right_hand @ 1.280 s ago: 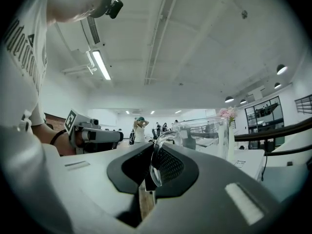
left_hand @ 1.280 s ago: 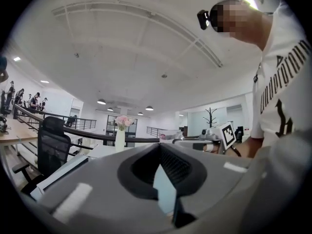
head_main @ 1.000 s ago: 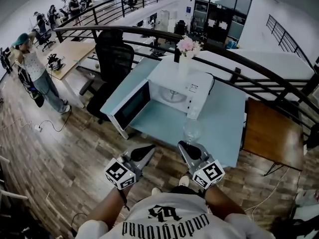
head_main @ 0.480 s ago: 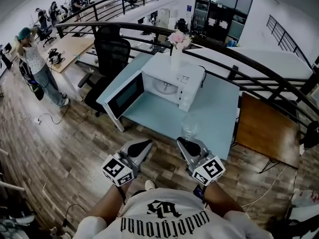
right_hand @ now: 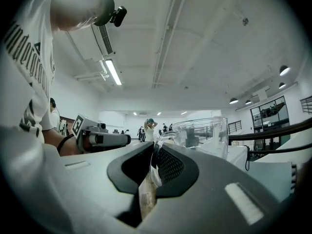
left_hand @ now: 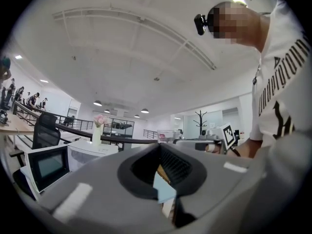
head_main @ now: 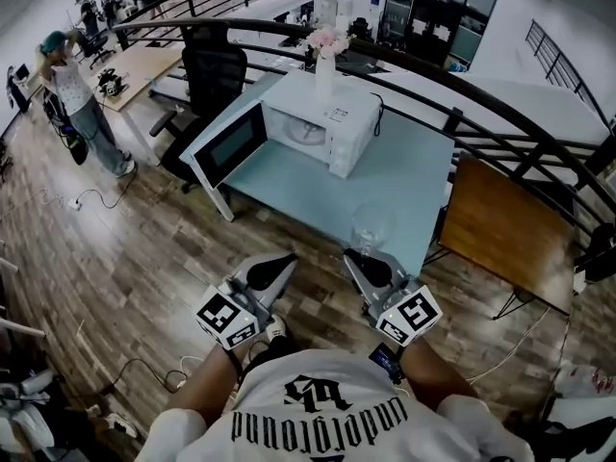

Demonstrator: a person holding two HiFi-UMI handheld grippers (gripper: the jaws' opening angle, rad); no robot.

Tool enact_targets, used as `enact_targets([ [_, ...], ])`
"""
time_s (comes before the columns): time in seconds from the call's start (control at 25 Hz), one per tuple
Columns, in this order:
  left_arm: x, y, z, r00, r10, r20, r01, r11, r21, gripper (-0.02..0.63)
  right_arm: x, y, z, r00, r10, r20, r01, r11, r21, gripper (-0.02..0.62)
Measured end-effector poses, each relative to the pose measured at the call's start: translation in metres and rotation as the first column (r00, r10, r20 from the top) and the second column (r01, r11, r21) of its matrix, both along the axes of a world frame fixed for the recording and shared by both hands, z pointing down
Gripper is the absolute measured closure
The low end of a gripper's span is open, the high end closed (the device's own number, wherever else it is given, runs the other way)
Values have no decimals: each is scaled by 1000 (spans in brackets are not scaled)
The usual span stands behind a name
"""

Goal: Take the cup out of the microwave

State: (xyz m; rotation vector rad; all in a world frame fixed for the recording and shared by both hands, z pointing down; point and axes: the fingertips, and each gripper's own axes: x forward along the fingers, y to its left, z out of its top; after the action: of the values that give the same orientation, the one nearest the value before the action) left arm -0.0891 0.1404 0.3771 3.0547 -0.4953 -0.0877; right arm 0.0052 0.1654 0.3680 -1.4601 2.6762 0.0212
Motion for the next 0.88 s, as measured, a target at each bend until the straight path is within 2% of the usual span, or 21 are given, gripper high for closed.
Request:
enact_targets([
  [0.4,17,86,10,999,-26,18,26,1000,8,557,23,84,22,999,-43,-11,43,998,-35,581],
  [0.88,2,106,16,997,-63,34,62,998,15,557,11,112,27,998,-66,-17,65,998,-23,581],
])
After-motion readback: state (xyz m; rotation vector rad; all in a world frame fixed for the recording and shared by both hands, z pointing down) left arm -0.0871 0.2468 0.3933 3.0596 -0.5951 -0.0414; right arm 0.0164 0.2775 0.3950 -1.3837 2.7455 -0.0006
